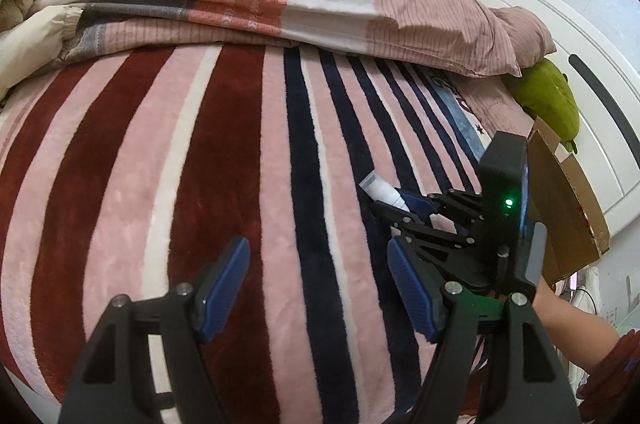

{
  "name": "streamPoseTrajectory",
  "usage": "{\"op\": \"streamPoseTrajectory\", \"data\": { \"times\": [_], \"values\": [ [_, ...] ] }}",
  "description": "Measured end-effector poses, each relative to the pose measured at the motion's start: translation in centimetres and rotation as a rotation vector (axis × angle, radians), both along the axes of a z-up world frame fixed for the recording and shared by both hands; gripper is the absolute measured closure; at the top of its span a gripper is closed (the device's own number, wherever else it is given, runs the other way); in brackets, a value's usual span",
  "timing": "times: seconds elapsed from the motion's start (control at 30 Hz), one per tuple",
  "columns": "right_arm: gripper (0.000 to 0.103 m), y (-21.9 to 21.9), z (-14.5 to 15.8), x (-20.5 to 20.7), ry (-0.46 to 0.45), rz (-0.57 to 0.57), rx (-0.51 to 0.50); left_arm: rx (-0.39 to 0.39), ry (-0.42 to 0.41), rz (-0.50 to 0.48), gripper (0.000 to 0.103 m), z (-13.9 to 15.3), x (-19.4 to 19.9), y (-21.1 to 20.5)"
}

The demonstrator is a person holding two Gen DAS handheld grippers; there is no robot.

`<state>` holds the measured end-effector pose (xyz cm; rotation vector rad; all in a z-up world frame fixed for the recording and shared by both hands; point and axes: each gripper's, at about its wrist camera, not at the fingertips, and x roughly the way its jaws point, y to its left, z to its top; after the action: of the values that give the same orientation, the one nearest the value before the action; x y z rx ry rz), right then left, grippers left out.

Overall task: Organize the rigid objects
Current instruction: 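Grasp the small white bottle with the right gripper, then lower the white bottle into the cardboard box and release it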

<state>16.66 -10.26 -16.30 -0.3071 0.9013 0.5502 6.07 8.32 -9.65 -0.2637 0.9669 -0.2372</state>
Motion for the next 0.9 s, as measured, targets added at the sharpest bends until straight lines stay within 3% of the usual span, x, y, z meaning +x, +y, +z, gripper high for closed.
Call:
{"op": "streamPoseTrajectory", "data": {
  "times": [0.23, 0.43, 0.67, 0.9],
  "values": [
    [0.082, 0.1, 2.4, -3.0, 0.013, 0.059, 0.059, -0.016, -0.012, -0.04, 0.035, 0.9, -0.2, -1.5],
    [0.082, 0.7, 7.0, -7.3, -0.008, 0.176, 0.142, -0.097, -0.053, -0.125, 0.035, 2.8, -0.5, -3.6],
    [0.082, -0.2, 11.8, -10.6, -0.065, 0.241, 0.194, -0.17, -0.112, -0.213, 0.061, 6.0, -1.0, -6.3],
    [0.082, -4.0, 14.4, -10.8, -0.095, 0.2, 0.223, -0.148, -0.156, -0.29, 0.062, 8.7, -0.5, -10.8]
  ]
}}
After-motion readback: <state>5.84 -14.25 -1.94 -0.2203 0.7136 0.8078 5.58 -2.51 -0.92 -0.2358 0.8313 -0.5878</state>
